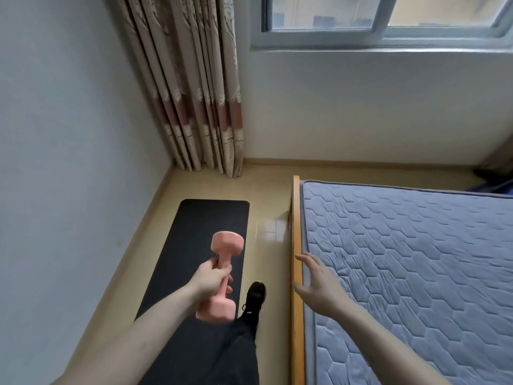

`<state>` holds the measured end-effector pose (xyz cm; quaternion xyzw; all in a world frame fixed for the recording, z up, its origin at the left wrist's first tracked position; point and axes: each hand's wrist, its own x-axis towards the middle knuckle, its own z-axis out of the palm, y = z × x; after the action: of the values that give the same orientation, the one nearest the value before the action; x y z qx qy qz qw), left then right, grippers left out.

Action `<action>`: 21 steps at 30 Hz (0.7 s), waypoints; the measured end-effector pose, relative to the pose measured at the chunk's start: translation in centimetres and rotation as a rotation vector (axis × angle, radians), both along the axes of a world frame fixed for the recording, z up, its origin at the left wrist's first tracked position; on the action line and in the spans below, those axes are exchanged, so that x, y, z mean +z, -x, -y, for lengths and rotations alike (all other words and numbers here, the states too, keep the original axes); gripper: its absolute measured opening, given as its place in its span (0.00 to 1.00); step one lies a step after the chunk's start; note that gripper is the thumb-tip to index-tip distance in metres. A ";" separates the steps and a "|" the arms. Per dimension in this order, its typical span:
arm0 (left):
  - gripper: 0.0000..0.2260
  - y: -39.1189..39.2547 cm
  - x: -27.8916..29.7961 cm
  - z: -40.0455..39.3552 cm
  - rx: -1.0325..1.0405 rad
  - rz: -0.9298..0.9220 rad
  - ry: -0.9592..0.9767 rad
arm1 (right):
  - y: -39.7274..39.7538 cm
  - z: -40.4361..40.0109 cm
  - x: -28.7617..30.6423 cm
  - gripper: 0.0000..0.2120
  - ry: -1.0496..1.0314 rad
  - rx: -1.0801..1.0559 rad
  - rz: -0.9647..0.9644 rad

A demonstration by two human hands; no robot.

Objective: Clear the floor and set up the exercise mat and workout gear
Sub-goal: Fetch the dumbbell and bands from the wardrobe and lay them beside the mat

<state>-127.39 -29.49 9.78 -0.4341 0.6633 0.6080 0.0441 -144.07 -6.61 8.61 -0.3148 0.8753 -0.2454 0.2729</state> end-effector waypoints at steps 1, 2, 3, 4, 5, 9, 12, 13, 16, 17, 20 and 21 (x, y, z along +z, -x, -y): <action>0.06 2.0 -0.8 1.1 -0.001 -0.001 -0.014 | 1.8 1.1 -0.4 0.33 -0.003 -0.005 -0.011; 0.06 4.1 -1.6 2.3 -0.002 0.005 -0.027 | 3.8 2.4 -0.8 0.34 -0.012 -0.015 -0.009; 0.06 6.9 -2.6 3.8 -0.002 0.015 -0.041 | 6.5 4.2 -1.4 0.34 -0.015 -0.025 -0.003; 0.06 9.1 -3.3 5.1 -0.011 0.025 -0.049 | 8.6 5.7 -1.8 0.34 -0.023 -0.028 -0.006; 0.06 11.5 -4.2 6.6 -0.010 0.035 -0.063 | 11.0 7.5 -2.3 0.34 -0.017 -0.035 -0.013; 0.07 21.4 -8.7 13.8 -0.015 0.092 -0.089 | 20.8 15.4 -5.2 0.33 -0.030 -0.079 0.002; 0.04 29.0 -11.9 19.2 -0.003 0.139 -0.087 | 28.8 21.7 -8.3 0.33 -0.068 -0.071 0.025; 0.04 31.1 -12.4 20.6 0.005 0.152 -0.079 | 30.9 23.4 -8.9 0.33 -0.076 -0.067 0.015; 0.03 37.6 -15.5 25.0 0.019 0.188 -0.064 | 37.2 27.8 -12.1 0.32 -0.096 -0.076 0.006; 0.03 38.8 -16.2 25.8 0.008 0.207 -0.064 | 38.4 28.5 -12.5 0.32 -0.104 -0.075 -0.001; 0.03 44.3 -21.5 29.1 -0.021 0.255 -0.050 | 43.9 31.0 -17.3 0.33 -0.135 -0.063 -0.014; 0.04 45.8 -23.0 29.9 -0.036 0.274 -0.047 | 45.3 31.5 -18.7 0.33 -0.146 -0.063 -0.017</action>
<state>-173.18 -59.42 -13.27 -0.5001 0.6442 0.5574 0.1553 -189.39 -38.14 -10.13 -0.2683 0.9027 -0.1868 0.2797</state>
